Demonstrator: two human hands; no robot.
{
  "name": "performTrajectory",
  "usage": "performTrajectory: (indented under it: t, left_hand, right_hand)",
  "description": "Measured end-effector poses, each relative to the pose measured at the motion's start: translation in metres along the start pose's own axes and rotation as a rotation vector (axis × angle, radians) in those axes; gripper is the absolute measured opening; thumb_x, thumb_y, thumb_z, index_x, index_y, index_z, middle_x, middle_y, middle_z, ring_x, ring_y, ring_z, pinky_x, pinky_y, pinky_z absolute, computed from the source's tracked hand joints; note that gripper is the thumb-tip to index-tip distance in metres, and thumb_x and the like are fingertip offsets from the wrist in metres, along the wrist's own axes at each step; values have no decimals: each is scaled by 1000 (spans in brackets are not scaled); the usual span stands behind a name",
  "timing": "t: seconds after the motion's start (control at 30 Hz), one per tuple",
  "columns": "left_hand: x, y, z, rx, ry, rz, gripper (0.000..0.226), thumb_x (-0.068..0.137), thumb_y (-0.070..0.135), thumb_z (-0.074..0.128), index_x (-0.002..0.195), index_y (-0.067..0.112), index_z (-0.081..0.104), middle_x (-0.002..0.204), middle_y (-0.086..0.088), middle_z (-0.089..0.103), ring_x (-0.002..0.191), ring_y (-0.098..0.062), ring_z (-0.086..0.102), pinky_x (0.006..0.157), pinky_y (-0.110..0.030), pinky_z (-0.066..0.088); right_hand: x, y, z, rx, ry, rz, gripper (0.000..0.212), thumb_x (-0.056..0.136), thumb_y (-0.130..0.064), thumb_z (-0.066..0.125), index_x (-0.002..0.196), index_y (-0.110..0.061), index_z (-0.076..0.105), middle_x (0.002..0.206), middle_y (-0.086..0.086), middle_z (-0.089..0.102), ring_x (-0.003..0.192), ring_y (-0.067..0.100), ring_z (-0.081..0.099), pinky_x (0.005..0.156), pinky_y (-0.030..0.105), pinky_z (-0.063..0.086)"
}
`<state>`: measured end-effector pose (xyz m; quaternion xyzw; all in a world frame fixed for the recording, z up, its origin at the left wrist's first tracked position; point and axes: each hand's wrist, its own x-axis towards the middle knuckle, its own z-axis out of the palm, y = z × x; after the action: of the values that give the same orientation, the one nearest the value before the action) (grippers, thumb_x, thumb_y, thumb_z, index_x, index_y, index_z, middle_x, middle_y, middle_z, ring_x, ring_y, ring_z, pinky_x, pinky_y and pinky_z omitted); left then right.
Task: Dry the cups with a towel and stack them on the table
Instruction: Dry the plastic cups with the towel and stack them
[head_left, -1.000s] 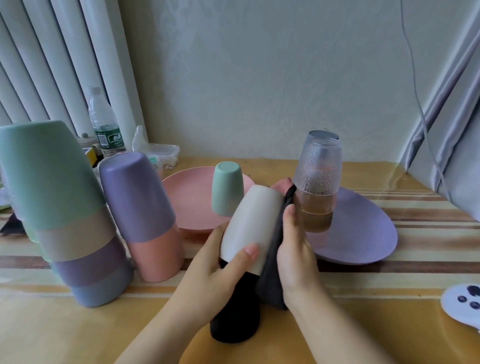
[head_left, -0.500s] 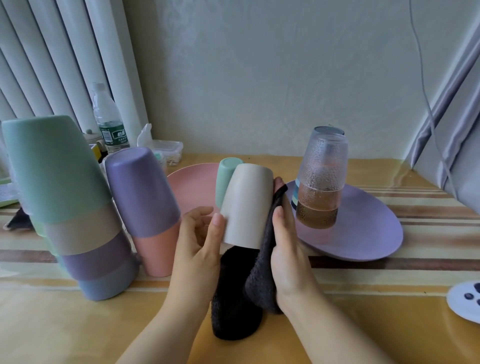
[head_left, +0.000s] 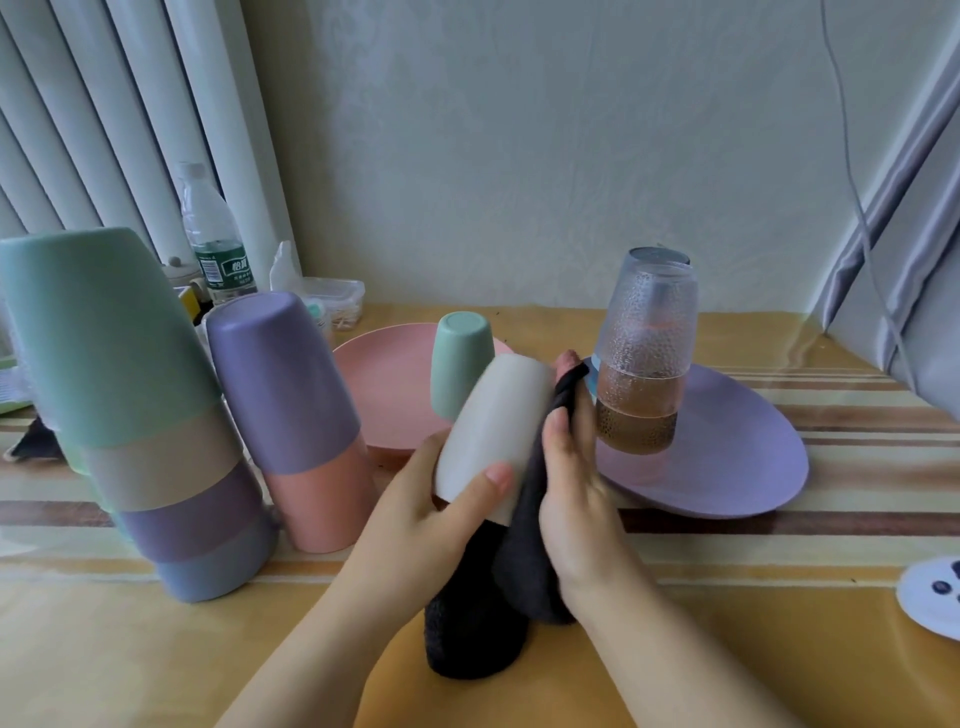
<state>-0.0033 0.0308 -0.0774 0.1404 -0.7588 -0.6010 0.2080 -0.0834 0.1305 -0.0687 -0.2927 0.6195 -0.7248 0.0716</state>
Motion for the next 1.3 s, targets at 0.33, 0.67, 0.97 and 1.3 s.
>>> performTrajectory:
  t: [0.33,0.67,0.97,1.3]
  left_hand:
    - [0,9,5,-670,-72,-173,44,76,50,56,108,21,66,102,-1,76,91,-9,72,71,-19,55]
    - [1,-5,8,-96,302,120,47,85,69,42,110,37,65,101,15,70,100,-17,67,89,-49,53]
    - [-1,1,5,6,-19,-16,54,80,67,52,122,33,56,108,21,68,101,9,61,76,-7,46]
    - [1,-6,6,-485,-28,-114,81,69,70,54,134,23,52,129,2,64,118,-13,61,95,-31,43]
  right_hand:
    - [-14,-12,6,274,-102,250,58,86,-65,29,122,-31,59,121,-17,61,110,-3,56,91,17,41]
    - [0,0,0,103,-70,-9,38,91,-39,32,125,-53,29,122,-57,33,124,-28,23,95,-3,22]
    - [2,-3,-2,-33,-21,-83,38,92,-37,32,128,-51,27,137,-41,28,129,-24,21,99,-3,19]
    - [-7,-4,3,562,-66,386,44,92,-50,39,91,-25,76,104,-6,73,100,9,67,95,30,46]
